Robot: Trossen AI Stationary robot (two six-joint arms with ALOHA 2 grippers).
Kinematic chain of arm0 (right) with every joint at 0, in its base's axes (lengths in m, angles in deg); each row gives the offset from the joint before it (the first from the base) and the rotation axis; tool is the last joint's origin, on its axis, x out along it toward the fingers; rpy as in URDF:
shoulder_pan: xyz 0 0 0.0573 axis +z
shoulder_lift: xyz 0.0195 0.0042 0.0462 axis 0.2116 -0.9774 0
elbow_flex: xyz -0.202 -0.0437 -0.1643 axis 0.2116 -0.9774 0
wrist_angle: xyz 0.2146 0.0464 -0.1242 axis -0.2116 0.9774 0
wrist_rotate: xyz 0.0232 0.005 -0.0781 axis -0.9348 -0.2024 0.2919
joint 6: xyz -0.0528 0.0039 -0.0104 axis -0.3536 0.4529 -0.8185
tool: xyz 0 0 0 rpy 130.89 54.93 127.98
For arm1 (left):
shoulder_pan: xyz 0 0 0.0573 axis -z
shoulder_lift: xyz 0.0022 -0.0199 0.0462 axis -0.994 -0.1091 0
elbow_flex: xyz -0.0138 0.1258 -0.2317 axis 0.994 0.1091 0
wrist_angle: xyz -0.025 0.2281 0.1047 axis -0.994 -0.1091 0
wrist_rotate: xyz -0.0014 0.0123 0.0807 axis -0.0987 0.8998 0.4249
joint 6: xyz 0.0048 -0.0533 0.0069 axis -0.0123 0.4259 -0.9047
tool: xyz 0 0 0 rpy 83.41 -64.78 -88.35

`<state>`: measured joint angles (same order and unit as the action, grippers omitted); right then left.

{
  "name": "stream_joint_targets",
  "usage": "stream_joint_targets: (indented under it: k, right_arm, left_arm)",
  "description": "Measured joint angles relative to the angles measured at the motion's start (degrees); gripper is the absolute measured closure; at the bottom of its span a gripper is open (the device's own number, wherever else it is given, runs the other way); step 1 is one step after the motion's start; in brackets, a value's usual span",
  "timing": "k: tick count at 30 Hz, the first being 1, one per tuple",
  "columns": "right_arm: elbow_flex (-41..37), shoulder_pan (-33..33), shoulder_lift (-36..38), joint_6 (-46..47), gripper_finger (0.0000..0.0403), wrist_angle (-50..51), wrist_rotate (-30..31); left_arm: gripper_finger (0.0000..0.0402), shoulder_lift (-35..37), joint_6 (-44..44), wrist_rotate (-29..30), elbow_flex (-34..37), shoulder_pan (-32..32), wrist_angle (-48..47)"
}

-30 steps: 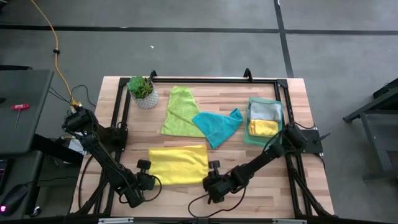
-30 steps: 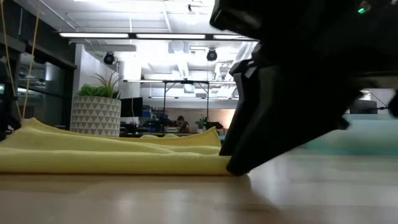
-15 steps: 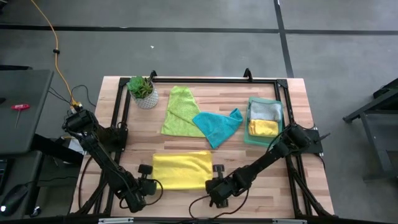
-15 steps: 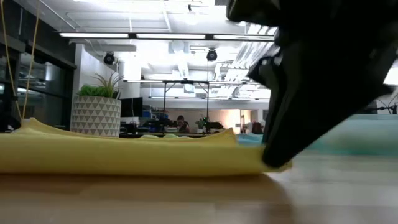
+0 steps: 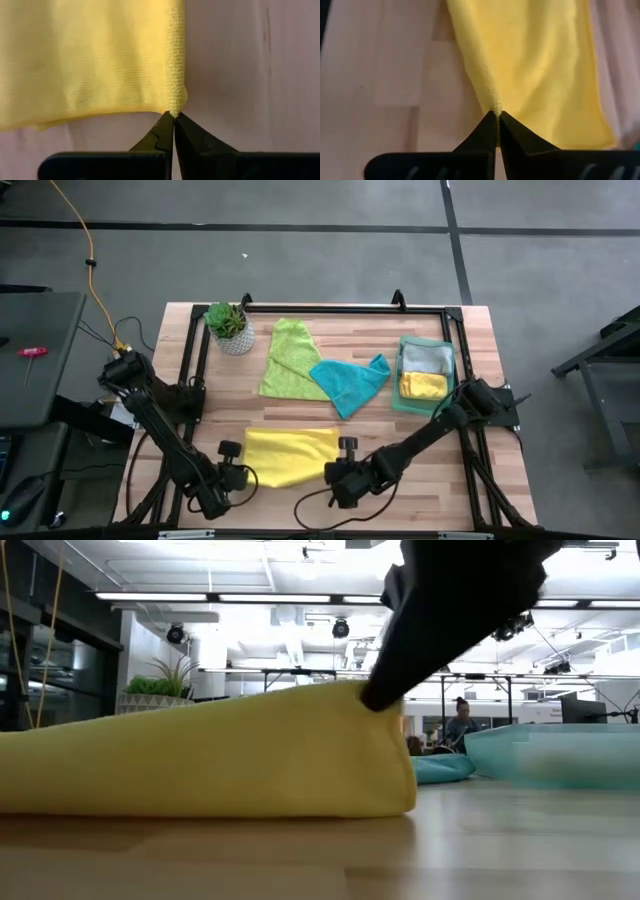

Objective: Fold microfiber towels
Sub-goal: Fold the yellow microfiber cloth

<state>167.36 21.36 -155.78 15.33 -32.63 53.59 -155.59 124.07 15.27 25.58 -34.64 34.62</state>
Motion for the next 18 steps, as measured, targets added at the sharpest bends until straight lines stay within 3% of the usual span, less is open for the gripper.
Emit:
stream_joint_targets:
  k: [10, 18]
  right_arm:
    - [0.1, -2.8, 0.0, 8.1, 0.0403, 5.4, 6.8]
    - [0.1, -4.1, 0.0, 16.2, 0.0403, 11.1, 10.4]
  left_arm:
    - [0.0401, 3.8, 4.9, 7.5, 0.0, -2.1, -11.6]
    - [0.0401, 3.8, 5.6, 12.8, 0.0, -8.0, -13.7]
